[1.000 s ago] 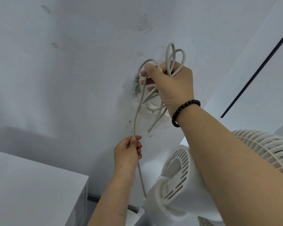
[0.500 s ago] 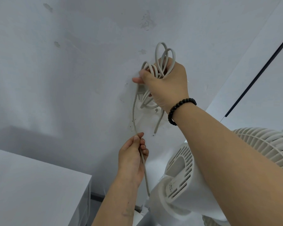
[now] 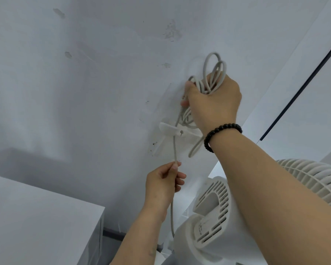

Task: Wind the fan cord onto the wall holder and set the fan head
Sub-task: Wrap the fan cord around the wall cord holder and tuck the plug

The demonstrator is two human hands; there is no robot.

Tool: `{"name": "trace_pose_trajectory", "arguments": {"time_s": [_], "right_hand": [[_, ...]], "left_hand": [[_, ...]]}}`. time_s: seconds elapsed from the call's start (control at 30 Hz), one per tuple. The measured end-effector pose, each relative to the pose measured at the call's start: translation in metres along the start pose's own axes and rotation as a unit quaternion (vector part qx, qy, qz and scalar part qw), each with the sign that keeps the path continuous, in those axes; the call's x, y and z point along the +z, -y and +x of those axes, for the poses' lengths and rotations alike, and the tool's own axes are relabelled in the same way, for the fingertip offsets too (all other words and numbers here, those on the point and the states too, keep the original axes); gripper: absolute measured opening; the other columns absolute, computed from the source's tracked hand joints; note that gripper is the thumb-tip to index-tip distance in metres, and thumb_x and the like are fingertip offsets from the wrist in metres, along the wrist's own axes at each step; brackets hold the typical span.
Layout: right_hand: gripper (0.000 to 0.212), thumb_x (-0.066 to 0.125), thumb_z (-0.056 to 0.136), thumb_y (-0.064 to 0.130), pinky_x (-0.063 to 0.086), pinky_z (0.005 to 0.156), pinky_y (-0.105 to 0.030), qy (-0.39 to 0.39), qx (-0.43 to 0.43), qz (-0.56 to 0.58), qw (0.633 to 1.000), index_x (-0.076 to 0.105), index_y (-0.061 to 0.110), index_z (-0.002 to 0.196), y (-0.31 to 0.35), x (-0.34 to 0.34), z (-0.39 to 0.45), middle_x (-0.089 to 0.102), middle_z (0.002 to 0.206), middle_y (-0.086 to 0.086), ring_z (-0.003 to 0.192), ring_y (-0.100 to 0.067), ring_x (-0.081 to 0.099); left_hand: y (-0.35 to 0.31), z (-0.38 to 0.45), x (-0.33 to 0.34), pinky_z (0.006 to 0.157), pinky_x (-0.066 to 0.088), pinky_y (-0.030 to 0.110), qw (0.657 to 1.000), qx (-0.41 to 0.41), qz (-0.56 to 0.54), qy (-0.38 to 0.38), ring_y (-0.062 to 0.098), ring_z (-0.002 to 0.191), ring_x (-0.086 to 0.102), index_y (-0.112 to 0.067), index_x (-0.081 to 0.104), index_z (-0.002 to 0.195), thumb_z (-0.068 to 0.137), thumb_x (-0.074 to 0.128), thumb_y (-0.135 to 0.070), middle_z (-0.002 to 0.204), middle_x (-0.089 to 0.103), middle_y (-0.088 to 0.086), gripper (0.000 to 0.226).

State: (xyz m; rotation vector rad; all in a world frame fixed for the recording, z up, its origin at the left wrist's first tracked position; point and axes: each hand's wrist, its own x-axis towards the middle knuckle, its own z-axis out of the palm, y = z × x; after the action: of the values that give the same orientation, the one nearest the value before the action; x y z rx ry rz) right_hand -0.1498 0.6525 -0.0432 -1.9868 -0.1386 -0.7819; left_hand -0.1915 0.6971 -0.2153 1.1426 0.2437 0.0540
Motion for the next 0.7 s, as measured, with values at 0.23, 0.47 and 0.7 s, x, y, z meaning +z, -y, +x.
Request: {"name": "trace_pose_trajectory", "arguments": {"time_s": [0.23,0.47,0.7], "right_hand": [[0.033,0.066,0.079,0.031,0.060,0.061,-0.036,0.018,0.048,-0.140,0.989,0.065,-0.002,0.081,-0.005,-0.055,0.007,0.072,0.074,-0.012,0.057,-0.021,0.070],[0.025,0.055,0.087,0.029,0.040,0.056,-0.027,0.081,0.160,-0.411,0.894,0.048,0.016,0.067,-0.034,-0.071,-0.010,0.057,0.074,-0.005,0.069,-0.027,0.056],[0.012,0.054,0.080,0.014,0.055,0.076,-0.035,0.191,0.245,-0.462,0.831,0.054,0.011,0.069,-0.049,-0.067,-0.010,0.067,0.078,-0.009,0.076,-0.028,0.068]], "left_hand": [[0.001,-0.001,0.004,0.061,0.055,0.020,1.000,-0.012,-0.021,0.015,0.010,0.059,0.065,-0.014,0.073,0.100,0.098,0.055,-0.013,0.072,0.070,0.008,0.018],[0.004,-0.002,0.006,0.070,0.042,0.010,0.983,0.091,0.136,-0.079,0.006,0.090,0.061,-0.027,0.063,0.095,0.097,0.054,-0.020,0.100,0.065,-0.006,0.012],[-0.009,-0.012,0.009,0.062,0.045,0.011,0.970,0.185,0.130,-0.087,0.007,0.064,0.052,-0.022,0.058,0.084,0.087,0.066,-0.010,0.076,0.057,-0.004,0.015]]}}
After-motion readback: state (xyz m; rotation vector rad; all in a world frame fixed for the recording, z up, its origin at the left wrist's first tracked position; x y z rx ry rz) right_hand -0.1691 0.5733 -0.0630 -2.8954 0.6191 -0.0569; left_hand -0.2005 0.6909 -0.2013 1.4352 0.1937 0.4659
